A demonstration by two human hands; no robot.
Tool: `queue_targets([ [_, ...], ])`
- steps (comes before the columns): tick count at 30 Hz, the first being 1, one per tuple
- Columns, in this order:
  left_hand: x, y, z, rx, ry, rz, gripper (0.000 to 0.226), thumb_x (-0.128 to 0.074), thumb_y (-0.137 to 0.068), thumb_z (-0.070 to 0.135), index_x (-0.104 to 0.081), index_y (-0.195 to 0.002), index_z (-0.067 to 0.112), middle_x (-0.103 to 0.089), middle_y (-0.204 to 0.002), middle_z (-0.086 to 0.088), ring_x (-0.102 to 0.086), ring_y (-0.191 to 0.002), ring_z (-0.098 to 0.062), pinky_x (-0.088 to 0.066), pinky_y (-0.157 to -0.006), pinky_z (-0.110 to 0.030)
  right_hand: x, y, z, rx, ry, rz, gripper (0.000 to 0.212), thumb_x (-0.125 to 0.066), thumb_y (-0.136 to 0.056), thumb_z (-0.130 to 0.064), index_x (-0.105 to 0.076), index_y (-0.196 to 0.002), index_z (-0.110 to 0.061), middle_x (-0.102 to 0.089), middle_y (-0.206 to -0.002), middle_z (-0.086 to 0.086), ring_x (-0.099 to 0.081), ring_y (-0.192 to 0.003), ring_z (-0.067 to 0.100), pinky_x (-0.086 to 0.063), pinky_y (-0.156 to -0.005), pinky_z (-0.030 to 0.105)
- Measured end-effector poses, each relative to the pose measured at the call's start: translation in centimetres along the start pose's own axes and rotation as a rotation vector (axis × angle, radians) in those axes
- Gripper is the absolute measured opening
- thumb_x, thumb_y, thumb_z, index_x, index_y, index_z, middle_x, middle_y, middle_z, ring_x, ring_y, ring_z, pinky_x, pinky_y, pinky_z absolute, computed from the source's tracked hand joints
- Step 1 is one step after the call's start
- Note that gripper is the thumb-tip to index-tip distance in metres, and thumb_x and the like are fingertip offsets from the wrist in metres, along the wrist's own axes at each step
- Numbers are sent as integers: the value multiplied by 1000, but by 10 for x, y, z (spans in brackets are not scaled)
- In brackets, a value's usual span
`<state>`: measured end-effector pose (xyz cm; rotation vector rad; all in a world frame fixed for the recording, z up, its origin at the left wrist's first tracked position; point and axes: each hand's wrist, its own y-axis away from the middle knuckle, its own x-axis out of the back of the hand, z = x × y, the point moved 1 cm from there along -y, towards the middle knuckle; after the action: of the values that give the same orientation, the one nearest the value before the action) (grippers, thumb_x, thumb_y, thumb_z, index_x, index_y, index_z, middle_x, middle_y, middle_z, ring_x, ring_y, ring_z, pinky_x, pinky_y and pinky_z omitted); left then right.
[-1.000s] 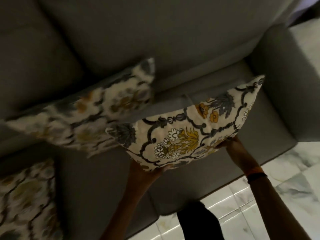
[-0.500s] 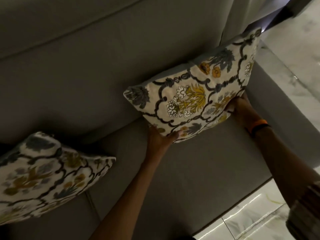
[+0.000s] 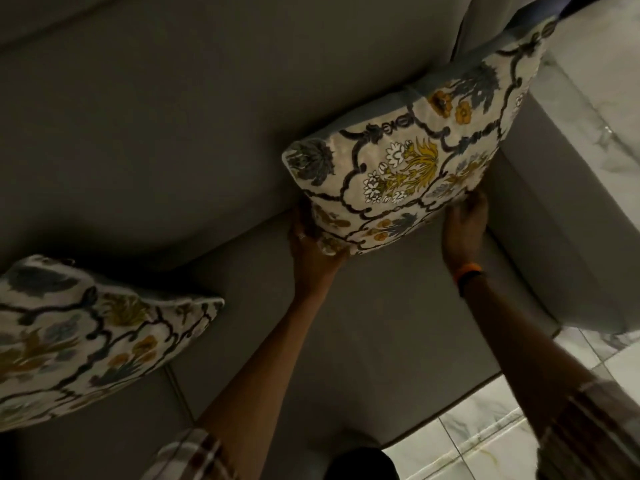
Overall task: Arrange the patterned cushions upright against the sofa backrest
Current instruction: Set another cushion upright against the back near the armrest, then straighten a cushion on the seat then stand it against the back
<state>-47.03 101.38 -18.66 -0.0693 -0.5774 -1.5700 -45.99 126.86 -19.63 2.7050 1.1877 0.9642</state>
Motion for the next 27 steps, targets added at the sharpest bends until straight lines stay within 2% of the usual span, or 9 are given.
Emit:
queue_targets([
  [3,34,33,-29,44,-166,-73,119,-89,-66,34,-9,-155,30,-25,-157,-8,-33,-142,-28,-38,-113,-46,-22,72,29,3,267,-21,73,-54,-95,-47,-31,-155,-12,-37,-158,16,-36,-146,35,-31,-121,55],
  [8,113,102,-111,-77,-554,-234,101,-77,-75,46,-17,-154,25,-36,-153,-10,-35,-140,-28,-40,-111,-49,-84,235,58,280,590,-398,71,-63,-91,-39,-37,-153,-17,-39,-155,16,-36,-142,37,-36,-114,56],
  [12,209,167,-193,-82,-685,-204,86,-65,-80,56,-30,-151,22,-41,-151,-7,-37,-139,-26,-39,-109,-45,-155,386,69,494,637,-674,73,-63,-83,-40,-42,-147,-15,-52,-148,18,-48,-135,41,-43,-109,52],
  [15,297,213,-247,0,-721,-154,82,-67,-82,49,-32,-151,20,-35,-155,-9,-32,-144,-29,-34,-112,-45,-209,491,66,553,646,-764,75,-72,-77,-33,-43,-144,-15,-58,-142,19,-56,-129,42,-50,-104,53],
  [19,445,280,-322,58,-709,-11,77,-48,-78,54,-44,-145,14,-40,-152,-16,-36,-140,-34,-44,-106,-51,-281,627,48,487,614,-845,75,-70,-85,-36,-43,-151,-14,-45,-154,14,-44,-141,35,-43,-111,50],
  [21,521,307,-365,81,-736,44,77,-48,-77,51,-42,-144,14,-43,-148,-20,-36,-136,-37,-47,-103,-56,-321,687,45,429,568,-864,76,-71,-88,-35,-39,-154,-14,-42,-156,15,-42,-142,36,-43,-111,51],
  [23,592,331,-403,110,-739,97,75,-48,-82,51,-35,-145,12,-41,-149,-22,-37,-137,-41,-45,-104,-59,-358,739,41,285,501,-910,80,-72,-92,-33,-31,-158,-13,-34,-160,15,-39,-144,36,-42,-112,53],
  [25,658,351,-440,118,-742,165,83,-51,-81,58,-33,-147,11,-37,-150,-21,-35,-139,-40,-38,-109,-60,-396,791,36,83,376,-993,87,-73,-93,-30,-22,-161,-13,-28,-165,14,-35,-148,36,-38,-117,48],
  [27,712,361,-465,100,-698,234,93,-60,-78,63,-29,-149,12,-33,-152,-19,-32,-140,-38,-34,-112,-61,-428,836,26,-83,274,-1075,102,-75,-84,-45,-15,-162,-17,-27,-166,7,-33,-151,31,-32,-122,47],
])
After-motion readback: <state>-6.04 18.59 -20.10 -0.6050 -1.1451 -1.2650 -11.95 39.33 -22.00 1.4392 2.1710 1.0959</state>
